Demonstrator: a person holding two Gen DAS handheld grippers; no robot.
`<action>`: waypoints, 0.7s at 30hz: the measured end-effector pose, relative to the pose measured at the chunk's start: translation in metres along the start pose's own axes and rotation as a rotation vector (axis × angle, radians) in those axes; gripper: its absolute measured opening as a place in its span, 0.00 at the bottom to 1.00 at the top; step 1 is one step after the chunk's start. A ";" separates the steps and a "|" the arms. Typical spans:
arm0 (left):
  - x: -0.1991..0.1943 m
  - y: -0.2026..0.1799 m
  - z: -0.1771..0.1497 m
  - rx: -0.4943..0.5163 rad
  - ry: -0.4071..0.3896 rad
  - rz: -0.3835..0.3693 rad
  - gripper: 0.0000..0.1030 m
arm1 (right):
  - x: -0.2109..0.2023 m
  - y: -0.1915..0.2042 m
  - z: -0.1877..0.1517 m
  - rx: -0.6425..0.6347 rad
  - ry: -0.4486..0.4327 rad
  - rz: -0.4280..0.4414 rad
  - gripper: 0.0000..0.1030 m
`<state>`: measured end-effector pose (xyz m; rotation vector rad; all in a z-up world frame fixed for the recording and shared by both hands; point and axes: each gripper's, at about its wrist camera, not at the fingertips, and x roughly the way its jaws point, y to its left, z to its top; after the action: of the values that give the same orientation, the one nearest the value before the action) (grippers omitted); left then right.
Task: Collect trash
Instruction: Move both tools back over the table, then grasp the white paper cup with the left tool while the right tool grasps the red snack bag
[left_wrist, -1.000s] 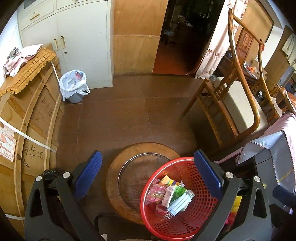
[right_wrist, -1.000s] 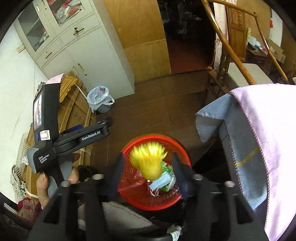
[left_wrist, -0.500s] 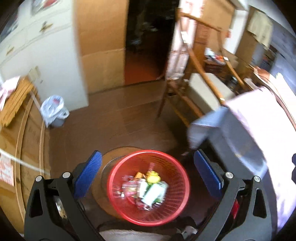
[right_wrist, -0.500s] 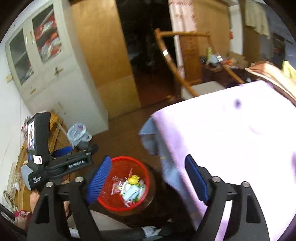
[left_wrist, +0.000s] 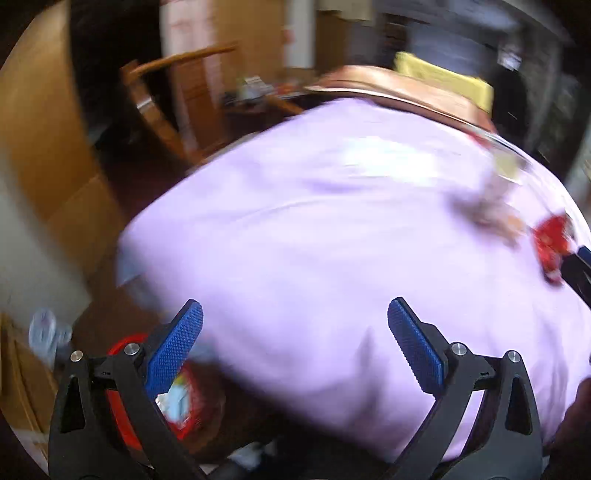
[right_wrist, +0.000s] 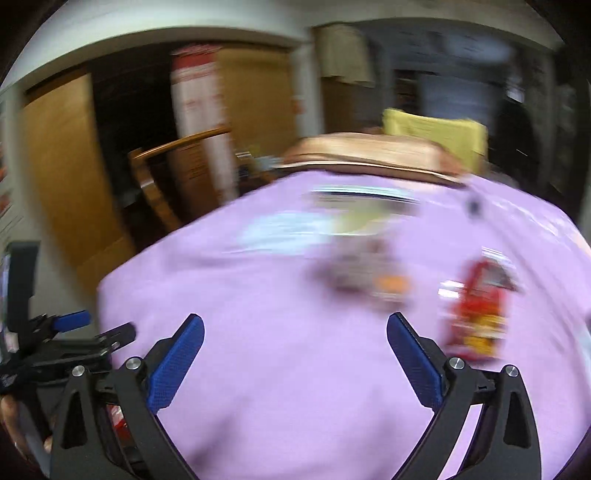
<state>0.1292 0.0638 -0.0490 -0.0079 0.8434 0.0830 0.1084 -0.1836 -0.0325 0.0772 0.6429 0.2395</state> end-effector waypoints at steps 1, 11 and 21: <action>0.004 -0.022 0.006 0.044 -0.006 -0.022 0.94 | -0.001 -0.028 0.000 0.051 -0.003 -0.036 0.95; 0.042 -0.143 0.043 0.255 -0.028 -0.129 0.94 | 0.002 -0.154 -0.017 0.286 -0.018 -0.340 0.95; 0.088 -0.181 0.072 0.278 0.060 -0.210 0.94 | 0.018 -0.148 -0.018 0.217 0.071 -0.398 0.95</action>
<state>0.2550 -0.1078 -0.0719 0.1630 0.9037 -0.2333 0.1404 -0.3224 -0.0791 0.1471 0.7388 -0.2129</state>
